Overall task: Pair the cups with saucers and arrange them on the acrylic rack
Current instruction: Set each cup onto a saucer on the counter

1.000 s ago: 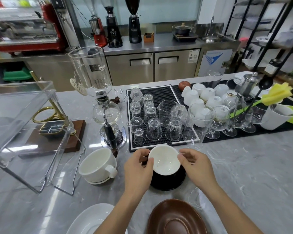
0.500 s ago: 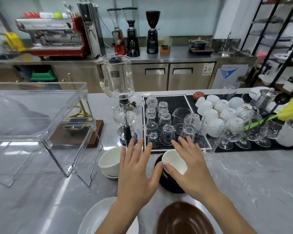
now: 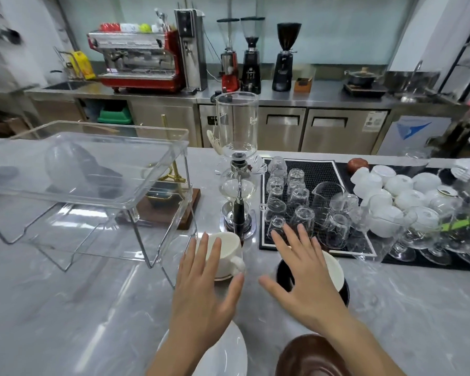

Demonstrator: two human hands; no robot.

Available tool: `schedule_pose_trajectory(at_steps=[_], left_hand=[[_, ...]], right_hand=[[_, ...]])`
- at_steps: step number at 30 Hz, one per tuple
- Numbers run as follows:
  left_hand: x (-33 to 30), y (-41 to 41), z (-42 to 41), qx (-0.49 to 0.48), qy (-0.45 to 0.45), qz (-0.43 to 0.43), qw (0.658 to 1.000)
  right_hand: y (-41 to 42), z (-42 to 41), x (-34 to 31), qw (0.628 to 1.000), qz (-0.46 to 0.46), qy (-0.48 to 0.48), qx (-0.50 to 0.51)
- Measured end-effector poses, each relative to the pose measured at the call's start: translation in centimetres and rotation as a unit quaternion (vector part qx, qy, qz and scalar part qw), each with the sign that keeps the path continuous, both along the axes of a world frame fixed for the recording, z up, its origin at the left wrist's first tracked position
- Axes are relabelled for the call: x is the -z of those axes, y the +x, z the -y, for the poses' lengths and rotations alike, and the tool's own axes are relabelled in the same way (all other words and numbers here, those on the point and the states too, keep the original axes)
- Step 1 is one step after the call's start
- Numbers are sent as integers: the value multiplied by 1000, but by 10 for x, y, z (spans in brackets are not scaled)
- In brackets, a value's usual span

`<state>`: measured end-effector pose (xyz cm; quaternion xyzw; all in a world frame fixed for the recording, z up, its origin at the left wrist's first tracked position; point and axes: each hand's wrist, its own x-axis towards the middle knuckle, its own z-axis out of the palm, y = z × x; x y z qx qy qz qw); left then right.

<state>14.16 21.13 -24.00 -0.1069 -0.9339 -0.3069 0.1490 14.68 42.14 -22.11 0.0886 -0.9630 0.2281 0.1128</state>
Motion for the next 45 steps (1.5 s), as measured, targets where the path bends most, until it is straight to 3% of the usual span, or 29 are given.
schedule_pose_trajectory(at_steps=[10, 17, 27, 45], left_hand=[[11, -7, 15, -25, 84, 51, 995], [19, -19, 18, -18, 90, 79, 993], [20, -33, 20, -18, 112, 107, 988], [18, -39, 17, -38, 173, 167, 970]], right_hand=[[-14, 17, 11, 998, 48, -30, -30], [-31, 26, 17, 994, 87, -24, -60], [-50, 43, 16, 984, 84, -108, -111], [-58, 54, 37, 972, 145, -171, -73]])
